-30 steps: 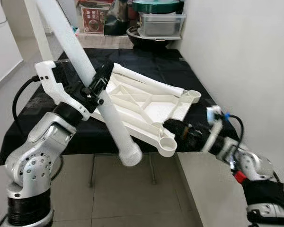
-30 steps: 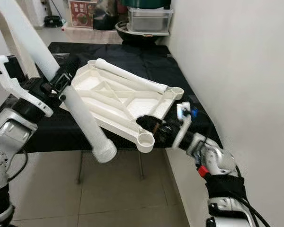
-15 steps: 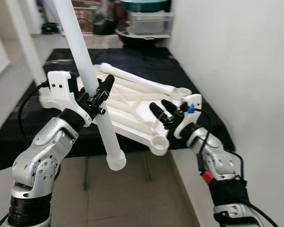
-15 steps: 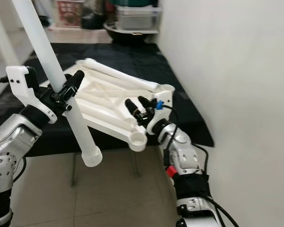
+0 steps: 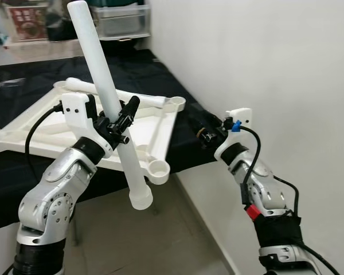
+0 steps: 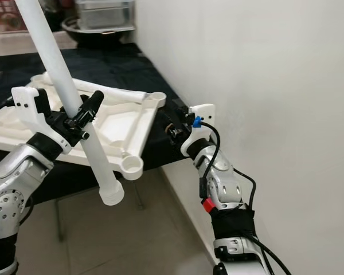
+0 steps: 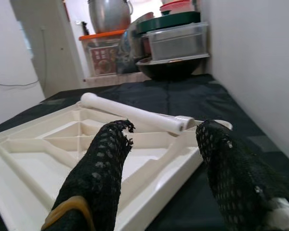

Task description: Building children table

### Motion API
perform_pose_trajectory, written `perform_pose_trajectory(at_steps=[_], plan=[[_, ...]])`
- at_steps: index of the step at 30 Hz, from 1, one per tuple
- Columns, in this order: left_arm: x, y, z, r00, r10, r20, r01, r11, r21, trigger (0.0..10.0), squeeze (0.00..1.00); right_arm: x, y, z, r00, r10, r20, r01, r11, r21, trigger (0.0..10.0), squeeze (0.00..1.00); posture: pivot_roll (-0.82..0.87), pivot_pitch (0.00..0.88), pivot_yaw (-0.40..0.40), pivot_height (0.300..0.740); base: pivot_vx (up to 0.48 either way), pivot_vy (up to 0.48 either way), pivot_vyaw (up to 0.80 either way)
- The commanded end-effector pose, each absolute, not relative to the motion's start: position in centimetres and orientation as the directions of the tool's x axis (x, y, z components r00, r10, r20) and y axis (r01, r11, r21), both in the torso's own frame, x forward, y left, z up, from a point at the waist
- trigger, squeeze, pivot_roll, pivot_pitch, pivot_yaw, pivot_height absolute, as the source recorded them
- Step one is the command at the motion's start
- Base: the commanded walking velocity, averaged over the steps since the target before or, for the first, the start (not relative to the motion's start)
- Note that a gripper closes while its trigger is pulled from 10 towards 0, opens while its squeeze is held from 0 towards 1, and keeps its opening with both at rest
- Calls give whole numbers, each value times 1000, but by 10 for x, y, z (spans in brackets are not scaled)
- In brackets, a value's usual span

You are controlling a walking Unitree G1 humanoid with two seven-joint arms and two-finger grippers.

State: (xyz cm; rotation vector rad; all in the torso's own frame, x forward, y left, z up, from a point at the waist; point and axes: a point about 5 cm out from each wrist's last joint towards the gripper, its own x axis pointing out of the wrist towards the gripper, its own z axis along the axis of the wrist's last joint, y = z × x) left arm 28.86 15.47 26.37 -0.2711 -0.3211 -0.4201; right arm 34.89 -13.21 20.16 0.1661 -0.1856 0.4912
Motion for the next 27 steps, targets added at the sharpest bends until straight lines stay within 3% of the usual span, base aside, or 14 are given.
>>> perform_pose_trajectory(at_steps=[1, 14, 20, 27], plan=[[289, 155, 269, 855, -355, 378, 442, 880, -174, 10000, 0, 349, -130, 203, 861, 454, 228, -489, 863, 126, 10000, 0, 105, 0, -46, 740, -240, 379, -800], [285, 141, 286, 788, -460, 410, 553, 821, -142, 10000, 0, 347, -117, 207, 772, 596, 221, -630, 762, 148, 10000, 0, 107, 0, -44, 740, 0, 0, -796], [282, 136, 290, 774, -474, 419, 569, 811, -133, 10000, 0, 346, -115, 210, 763, 598, 243, -640, 752, 160, 10000, 0, 108, 0, -45, 740, 0, 0, -786], [282, 138, 303, 757, -471, 452, 576, 808, -124, 10000, 0, 345, -112, 229, 743, 593, 309, -657, 735, 168, 10000, 0, 109, 5, -49, 740, 0, 0, 0]])
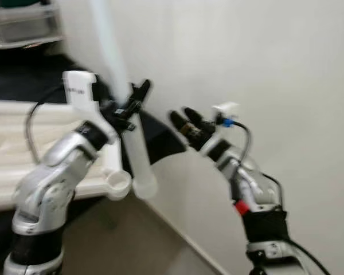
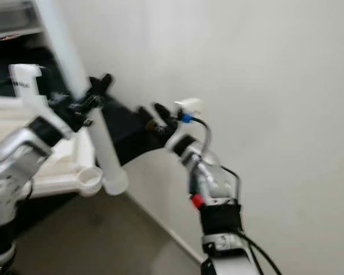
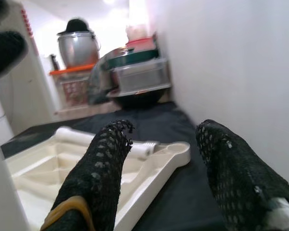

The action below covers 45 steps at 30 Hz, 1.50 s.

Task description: Building children table

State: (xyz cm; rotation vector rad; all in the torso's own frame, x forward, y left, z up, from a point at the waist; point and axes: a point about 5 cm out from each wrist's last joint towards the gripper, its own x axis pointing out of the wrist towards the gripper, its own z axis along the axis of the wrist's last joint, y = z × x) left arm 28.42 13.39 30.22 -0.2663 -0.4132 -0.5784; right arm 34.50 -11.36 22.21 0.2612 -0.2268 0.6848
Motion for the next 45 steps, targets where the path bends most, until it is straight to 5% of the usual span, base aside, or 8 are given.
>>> perform_pose_trajectory(at_steps=[1, 19, 20, 26, 27, 28, 29, 45], plan=[[282, 141, 306, 752, -480, 453, 582, 806, -111, 10000, 0, 346, -114, 234, 735, 597, 322, -665, 728, 170, 10000, 0, 108, 7, -48, 740, 0, 0, 0], [290, 147, 307, 611, -693, 383, 768, 635, -76, 10000, 0, 337, -137, 229, 412, 906, 93, -910, 404, 95, 10000, 0, 112, 0, -34, 740, 0, 0, 0], [293, 145, 305, 603, -700, 382, 778, 623, -87, 10000, 0, 339, -133, 232, 414, 902, 119, -908, 400, 125, 10000, 1000, 114, 0, -37, 740, 0, 0, 0], [302, 134, 303, 571, -729, 377, 807, 583, -97, 10000, 0, 339, -119, 234, 387, 914, 117, -920, 375, 114, 10000, 969, 114, 0, -30, 740, 0, 0, 0], [303, 131, 303, 559, -739, 376, 816, 570, -94, 10000, 0, 338, -117, 234, 365, 924, 117, -929, 353, 110, 10000, 310, 114, 0, -30, 740, 0, 0, 0], [303, 131, 303, 559, -739, 376, 816, 570, -94, 10000, 0, 338, -117, 234, 365, 924, 117, -929, 353, 110, 10000, 310, 114, 0, -30, 740, 0, 0, 0], [304, 127, 303, 546, -750, 373, 825, 559, -83, 10000, 0, 333, -116, 236, 310, 942, 127, -947, 295, 128, 10000, 0, 109, 0, -31, 740, 0, 0, 0], [309, 106, 311, 465, -800, 380, 872, 488, -40, 10000, 0, 316, -102, 231, 123, 988, 89, -983, 109, 144, 10000, 0, 97, 0, -29, 740, 0, 0, 0]])
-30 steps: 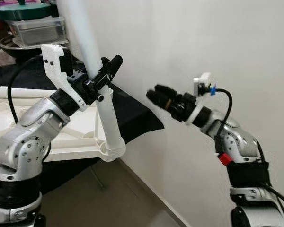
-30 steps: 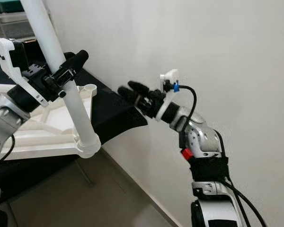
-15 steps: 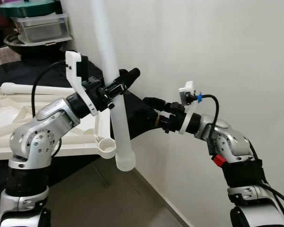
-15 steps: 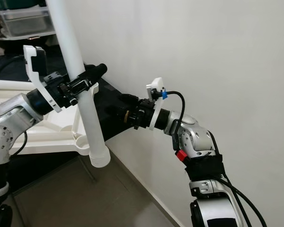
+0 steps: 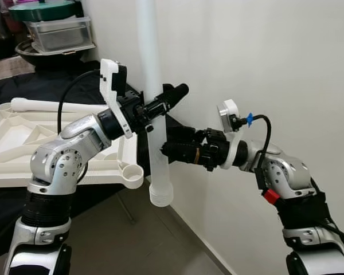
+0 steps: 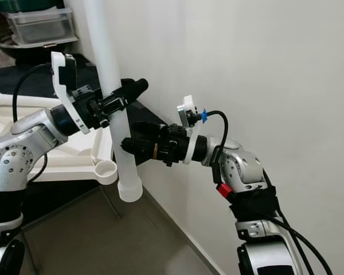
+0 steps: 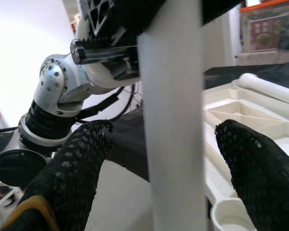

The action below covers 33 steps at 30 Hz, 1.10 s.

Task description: Building children table

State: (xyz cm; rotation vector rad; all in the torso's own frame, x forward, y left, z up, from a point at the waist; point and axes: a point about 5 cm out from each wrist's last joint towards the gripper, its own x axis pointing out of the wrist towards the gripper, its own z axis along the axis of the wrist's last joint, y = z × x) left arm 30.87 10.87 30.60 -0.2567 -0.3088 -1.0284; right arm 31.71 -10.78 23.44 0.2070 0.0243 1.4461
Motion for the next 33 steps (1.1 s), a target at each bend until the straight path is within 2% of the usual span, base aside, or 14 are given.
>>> perform_pose_trajectory(at_steps=[1, 17, 33], plan=[[310, 105, 311, 464, -799, 383, 872, 488, -39, 10000, 0, 316, -99, 229, 132, 989, 74, -982, 120, 144, 10000, 0, 98, 0, -26, 740, 0, 0, 0], [316, 95, 315, 450, -796, 404, 874, 485, -19, 10000, 0, 325, -80, 219, 182, 983, 24, -974, 177, 142, 10000, 0, 95, 0, -26, 740, 0, 0, 0], [318, 91, 315, 448, -792, 414, 875, 485, -19, 10000, 0, 331, -68, 225, 180, 983, 29, -978, 176, 114, 10000, 0, 93, 0, -33, 740, 0, 0, 0]])
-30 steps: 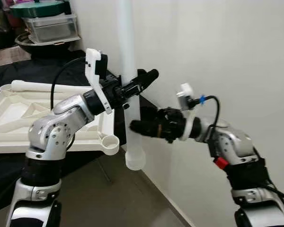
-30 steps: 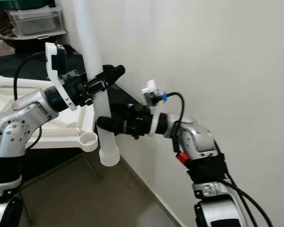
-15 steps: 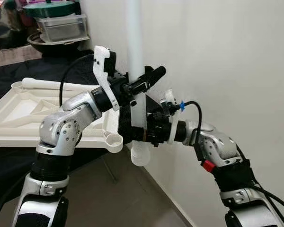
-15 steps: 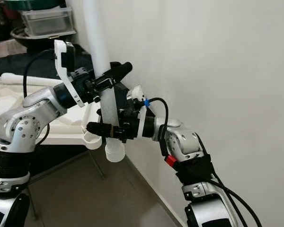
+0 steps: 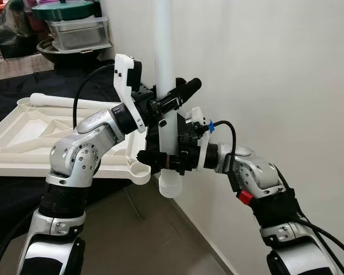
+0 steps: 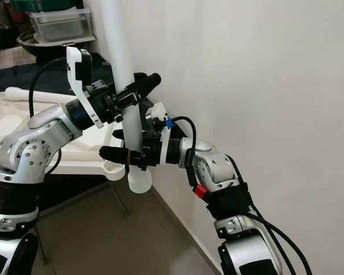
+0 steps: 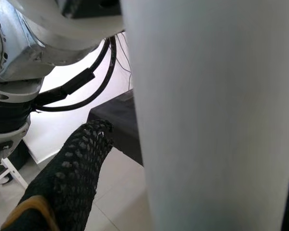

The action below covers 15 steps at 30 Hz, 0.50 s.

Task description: Building children table

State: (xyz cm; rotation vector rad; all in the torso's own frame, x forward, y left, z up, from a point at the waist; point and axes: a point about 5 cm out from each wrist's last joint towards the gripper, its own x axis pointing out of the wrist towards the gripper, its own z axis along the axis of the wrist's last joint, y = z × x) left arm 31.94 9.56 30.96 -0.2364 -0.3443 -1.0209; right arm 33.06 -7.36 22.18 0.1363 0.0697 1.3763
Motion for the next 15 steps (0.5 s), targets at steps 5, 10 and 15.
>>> perform_pose_trajectory(at_steps=[5, 10, 15], plan=[[318, 92, 315, 451, -791, 414, 873, 487, -21, 10000, 0, 333, -67, 223, 199, 980, 16, -974, 197, 109, 10000, 0, 92, 1, -31, 740, 0, 0, 0], [319, 92, 315, 454, -788, 416, 871, 491, -21, 10000, 0, 336, -64, 220, 231, 973, -11, -968, 231, 94, 10000, 0, 91, 10, -28, 740, 0, 0, 0], [320, 92, 316, 458, -783, 422, 868, 497, -20, 10000, 0, 338, -61, 218, 244, 969, -39, -966, 246, 81, 10000, 0, 90, 14, -31, 740, 0, 0, 0]])
